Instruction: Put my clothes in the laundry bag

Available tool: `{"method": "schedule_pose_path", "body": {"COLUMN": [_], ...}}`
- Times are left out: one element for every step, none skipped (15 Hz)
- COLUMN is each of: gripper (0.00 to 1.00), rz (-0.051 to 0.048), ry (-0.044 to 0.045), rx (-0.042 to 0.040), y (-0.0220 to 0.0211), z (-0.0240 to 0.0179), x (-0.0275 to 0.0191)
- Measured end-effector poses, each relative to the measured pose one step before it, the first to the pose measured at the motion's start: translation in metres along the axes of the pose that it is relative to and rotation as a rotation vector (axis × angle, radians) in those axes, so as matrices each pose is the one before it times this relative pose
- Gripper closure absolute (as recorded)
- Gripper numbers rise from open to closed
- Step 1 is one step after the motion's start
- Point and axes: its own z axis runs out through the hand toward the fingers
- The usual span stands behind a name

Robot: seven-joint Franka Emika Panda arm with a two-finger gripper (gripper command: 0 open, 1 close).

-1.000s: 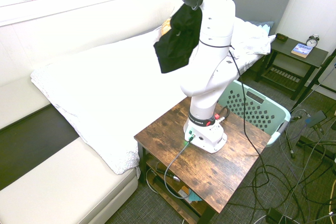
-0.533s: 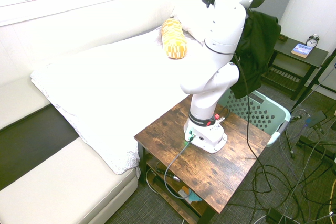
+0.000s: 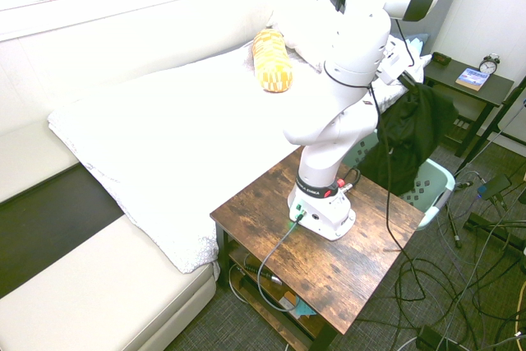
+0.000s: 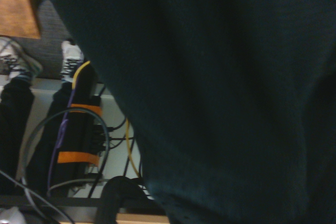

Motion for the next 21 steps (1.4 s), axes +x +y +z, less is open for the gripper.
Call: {"method": "schedule_pose_path", "body": {"gripper": [0.00, 0.00, 0.00, 0.00, 0.00, 0.00, 0.00, 0.00, 0.00, 0.00, 0.00, 0.00, 0.00, 0.00, 0.00, 0.00, 0.00, 0.00, 0.00, 0.00, 0.00], "rz": [0.02621, 0.02292, 0.01306, -0.00137, -0.01245, -0.03448, -0.01870, 0.01128, 0.02903, 0.04269, 0.04239, 0.03718, 0.03561, 0.03570, 0.03558, 0.03396, 0.02497, 0.02280, 0.01989, 0.01282, 0.00169], "ry": [0.01180, 0.00712, 0.00025, -0.01027, -0.01679, -0.01636, 0.00870, 0.03501, 0.03950, 0.05145, 0.06059, 0.07048, 0.07355, 0.06840, 0.06119, 0.04996, 0.04076, 0.03912, 0.03801, 0.03378, 0.03045], "rx": [-0.03130, -0.01965, -0.00669, -0.00102, 0.01516, 0.04349, 0.05321, 0.03810, 0.02445, 0.02158, 0.02634, 0.03709, 0.04114, 0.03932, 0.04242, 0.04560, 0.04637, 0.04858, 0.05624, 0.06643, 0.07215], "y": [0.00313, 0.00225, 0.00019, -0.00297, -0.00743, -0.01060, -0.00876, 0.00001, 0.01255, 0.02243, 0.01861, 0.00816, -0.00478, -0.01522, -0.02575, -0.03380, -0.03952, -0.03826, -0.03770, -0.04539, -0.04968], "z": [-0.00002, 0.00126, 0.00231, 0.00311, 0.00314, 0.00052, -0.00521, -0.01049, -0.01585, -0.02480, -0.02946, -0.03293, -0.02945, -0.02426, -0.02231, -0.02240, -0.02530, -0.02458, -0.02356, -0.02423, -0.01903], "x": [0.00305, 0.00396, 0.00436, 0.00400, 0.00351, 0.00243, 0.00248, 0.00259, 0.00100, 0.00107, 0.00370, 0.00896, 0.01495, 0.01881, 0.02150, 0.02019, 0.01439, 0.01031, 0.00495, -0.00171, -0.00919]}}
